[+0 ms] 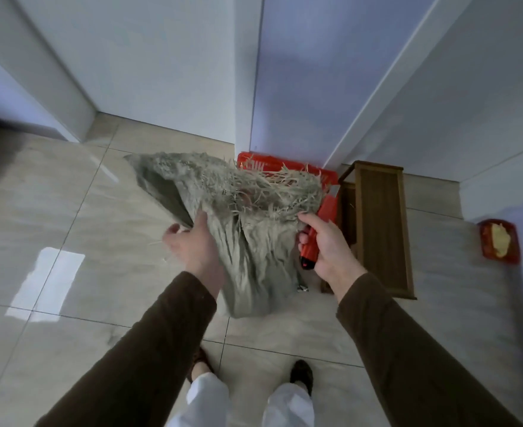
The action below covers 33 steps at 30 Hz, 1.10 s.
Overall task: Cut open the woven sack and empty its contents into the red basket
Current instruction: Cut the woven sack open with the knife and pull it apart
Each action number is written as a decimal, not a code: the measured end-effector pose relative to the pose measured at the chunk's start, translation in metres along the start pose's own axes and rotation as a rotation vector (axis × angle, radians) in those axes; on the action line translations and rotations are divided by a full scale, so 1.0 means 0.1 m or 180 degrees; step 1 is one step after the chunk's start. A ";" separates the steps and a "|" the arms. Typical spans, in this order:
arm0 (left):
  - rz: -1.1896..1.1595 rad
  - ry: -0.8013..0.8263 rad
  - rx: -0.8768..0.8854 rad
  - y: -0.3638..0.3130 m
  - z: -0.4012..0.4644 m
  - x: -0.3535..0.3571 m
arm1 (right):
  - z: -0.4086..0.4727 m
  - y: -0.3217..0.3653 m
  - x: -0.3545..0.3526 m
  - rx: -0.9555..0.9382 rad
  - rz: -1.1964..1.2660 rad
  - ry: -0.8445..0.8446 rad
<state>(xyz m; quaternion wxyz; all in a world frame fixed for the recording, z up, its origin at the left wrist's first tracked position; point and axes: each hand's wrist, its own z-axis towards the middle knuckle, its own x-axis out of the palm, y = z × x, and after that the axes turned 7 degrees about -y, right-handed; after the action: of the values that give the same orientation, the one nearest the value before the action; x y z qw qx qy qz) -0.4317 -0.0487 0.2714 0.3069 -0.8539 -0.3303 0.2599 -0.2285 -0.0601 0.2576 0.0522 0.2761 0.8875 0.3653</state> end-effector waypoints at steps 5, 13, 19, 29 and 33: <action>0.0587 0.1957 -0.0563 0.38 -0.67 0.04 | -0.34 -0.12 -0.27 -0.0096 -0.0666 0.0207; 0.0332 0.1478 -0.0370 0.79 -0.78 0.25 | -0.48 0.02 -0.76 0.0079 -0.1906 0.1282; -0.0134 0.1526 -0.0181 1.04 -0.84 0.07 | -0.26 0.85 -1.26 0.0051 -0.4068 0.1185; -0.0180 0.1963 -0.0143 1.18 -0.84 -0.10 | -0.23 0.53 -0.31 -0.1180 -0.3840 0.1165; -0.0418 0.1763 -0.0269 1.22 -0.81 -0.12 | -0.25 0.18 -0.24 -0.0730 -0.4206 0.1388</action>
<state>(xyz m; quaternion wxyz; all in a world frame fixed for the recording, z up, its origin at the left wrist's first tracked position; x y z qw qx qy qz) -0.3379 -0.1585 0.2438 0.3657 -0.8812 -0.2991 -0.0176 -0.2072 -0.0776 0.2855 0.1127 -0.4074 0.8155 0.3953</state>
